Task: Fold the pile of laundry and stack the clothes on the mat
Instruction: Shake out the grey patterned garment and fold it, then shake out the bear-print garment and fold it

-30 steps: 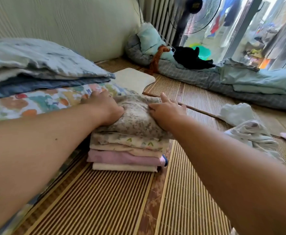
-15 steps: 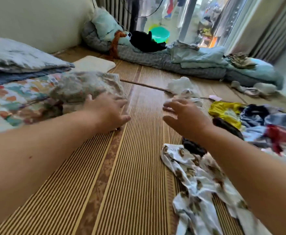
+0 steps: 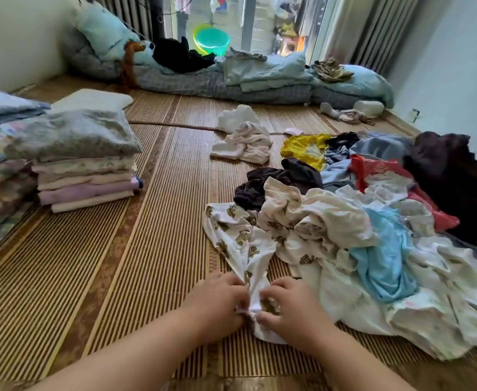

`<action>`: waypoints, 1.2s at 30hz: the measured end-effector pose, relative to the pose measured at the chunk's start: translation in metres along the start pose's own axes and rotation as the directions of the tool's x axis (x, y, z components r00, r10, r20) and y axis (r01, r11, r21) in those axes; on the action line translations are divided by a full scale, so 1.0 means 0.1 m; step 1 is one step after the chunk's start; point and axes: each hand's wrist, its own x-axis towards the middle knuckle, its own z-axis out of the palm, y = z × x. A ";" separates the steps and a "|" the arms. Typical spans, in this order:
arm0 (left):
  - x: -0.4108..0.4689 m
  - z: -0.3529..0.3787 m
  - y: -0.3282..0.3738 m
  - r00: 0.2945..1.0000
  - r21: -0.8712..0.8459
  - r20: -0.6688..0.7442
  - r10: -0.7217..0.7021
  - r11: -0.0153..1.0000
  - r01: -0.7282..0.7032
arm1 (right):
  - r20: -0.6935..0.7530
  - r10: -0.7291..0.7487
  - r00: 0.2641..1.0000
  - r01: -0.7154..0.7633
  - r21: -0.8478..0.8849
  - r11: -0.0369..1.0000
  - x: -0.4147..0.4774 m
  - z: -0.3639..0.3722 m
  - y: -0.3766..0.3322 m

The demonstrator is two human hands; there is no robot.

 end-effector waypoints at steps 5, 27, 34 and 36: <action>-0.17 -0.12 -0.26 0.991 -0.190 -0.029 -0.129 0.974 0.121 | -0.052 0.073 0.996 -0.065 0.140 0.988 0.06 -0.04 0.06; -0.50 -0.36 -1.52 0.885 -0.473 -0.016 -0.465 0.784 0.403 | -0.253 0.376 0.892 -0.377 0.046 0.925 1.40 -0.51 -0.27; -0.45 -0.52 -0.93 0.980 -0.892 -0.058 -0.192 0.450 0.036 | -0.379 0.452 0.808 0.188 0.892 0.411 1.32 -1.46 -1.11; -0.48 -0.56 -0.91 0.990 -0.956 0.007 -0.140 0.289 0.048 | -0.277 0.434 0.857 0.269 0.960 0.081 1.22 -1.56 -1.30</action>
